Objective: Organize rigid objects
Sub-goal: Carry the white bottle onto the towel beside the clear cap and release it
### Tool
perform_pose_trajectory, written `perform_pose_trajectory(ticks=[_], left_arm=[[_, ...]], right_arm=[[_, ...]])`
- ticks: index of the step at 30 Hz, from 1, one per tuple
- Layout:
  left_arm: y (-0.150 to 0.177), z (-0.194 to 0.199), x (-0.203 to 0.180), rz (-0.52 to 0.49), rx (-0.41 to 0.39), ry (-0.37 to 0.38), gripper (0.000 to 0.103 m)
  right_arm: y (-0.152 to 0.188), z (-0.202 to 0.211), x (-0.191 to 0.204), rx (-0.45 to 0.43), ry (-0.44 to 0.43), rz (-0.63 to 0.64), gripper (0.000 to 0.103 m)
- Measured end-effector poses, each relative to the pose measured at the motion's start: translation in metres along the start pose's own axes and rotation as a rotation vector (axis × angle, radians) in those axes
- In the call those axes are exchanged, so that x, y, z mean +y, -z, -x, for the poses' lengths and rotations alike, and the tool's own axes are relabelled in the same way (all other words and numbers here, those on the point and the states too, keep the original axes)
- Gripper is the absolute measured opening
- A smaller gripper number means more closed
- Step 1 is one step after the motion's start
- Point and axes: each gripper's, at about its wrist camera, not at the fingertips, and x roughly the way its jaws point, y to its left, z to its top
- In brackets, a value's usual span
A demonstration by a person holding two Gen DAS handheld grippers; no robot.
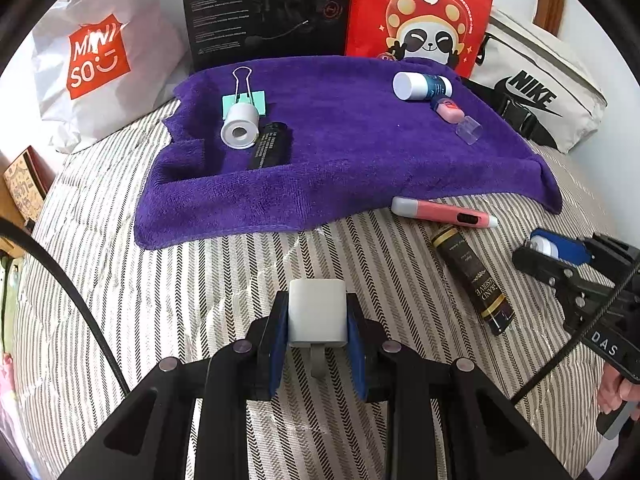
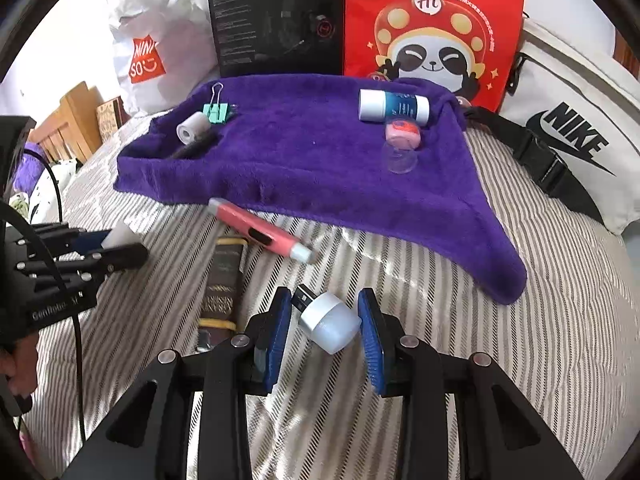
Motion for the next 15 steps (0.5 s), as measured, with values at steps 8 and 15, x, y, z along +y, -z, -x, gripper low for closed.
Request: perform_pose_trajectory(ticks=[8,15], left_arm=[[-0.001,0.0,0.001,0.024,0.006,-0.003,0.025],[-0.001,-0.001,-0.001,0.029,0.001,-0.021,0.025]], right_arm=[[0.007,-0.001,-0.002,0.027,-0.052,0.021,0.034],[0.008,0.0,-0.011,0.037,-0.06,-0.006,0.034]])
